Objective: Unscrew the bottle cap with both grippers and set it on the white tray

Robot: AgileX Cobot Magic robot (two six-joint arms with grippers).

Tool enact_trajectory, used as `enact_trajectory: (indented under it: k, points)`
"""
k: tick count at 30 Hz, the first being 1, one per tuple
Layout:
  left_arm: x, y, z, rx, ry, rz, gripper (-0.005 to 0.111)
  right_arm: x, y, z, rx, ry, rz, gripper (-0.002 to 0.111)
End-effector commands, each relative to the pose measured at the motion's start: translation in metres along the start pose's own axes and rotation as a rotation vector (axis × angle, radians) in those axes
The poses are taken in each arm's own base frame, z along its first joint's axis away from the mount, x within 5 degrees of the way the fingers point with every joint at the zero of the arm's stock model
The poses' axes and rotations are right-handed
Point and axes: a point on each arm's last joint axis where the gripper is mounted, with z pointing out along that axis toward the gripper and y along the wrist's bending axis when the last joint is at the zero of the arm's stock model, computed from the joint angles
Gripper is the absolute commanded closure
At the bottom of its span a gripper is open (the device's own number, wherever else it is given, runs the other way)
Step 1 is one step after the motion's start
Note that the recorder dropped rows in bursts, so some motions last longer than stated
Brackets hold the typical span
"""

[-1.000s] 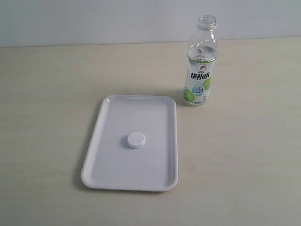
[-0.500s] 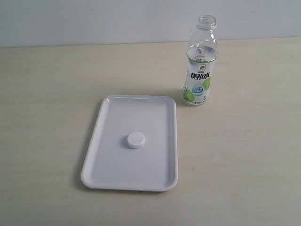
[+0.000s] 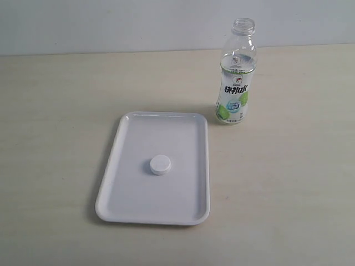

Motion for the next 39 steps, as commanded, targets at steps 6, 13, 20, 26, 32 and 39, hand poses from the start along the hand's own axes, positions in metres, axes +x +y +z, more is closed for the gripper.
enact_trajectory:
  k: [6,13,20,26,32,39]
  points:
    - [-0.011,0.005,-0.001,-0.063,-0.117,0.129,0.107,0.001,0.0,0.0,0.0,-0.003,0.004,0.108]
    - [-0.011,0.005,-0.001,-0.063,-0.117,0.131,0.107,0.001,0.0,0.0,0.0,-0.003,0.004,0.108]
    - [-0.011,0.005,-0.001,-0.063,-0.117,0.131,0.107,0.001,0.0,0.0,0.0,-0.003,0.004,0.108]
    - [-0.01,0.006,-0.001,-0.089,-0.106,0.375,0.107,0.001,0.0,0.0,0.0,-0.003,0.004,0.108]
    - [-0.013,0.017,-0.003,-0.298,-0.113,0.387,0.107,0.001,0.0,0.0,0.0,-0.003,0.004,0.108]
    - [-0.016,0.03,-0.009,-0.555,-0.116,0.383,0.107,0.001,0.0,0.0,0.0,-0.003,0.004,0.108]
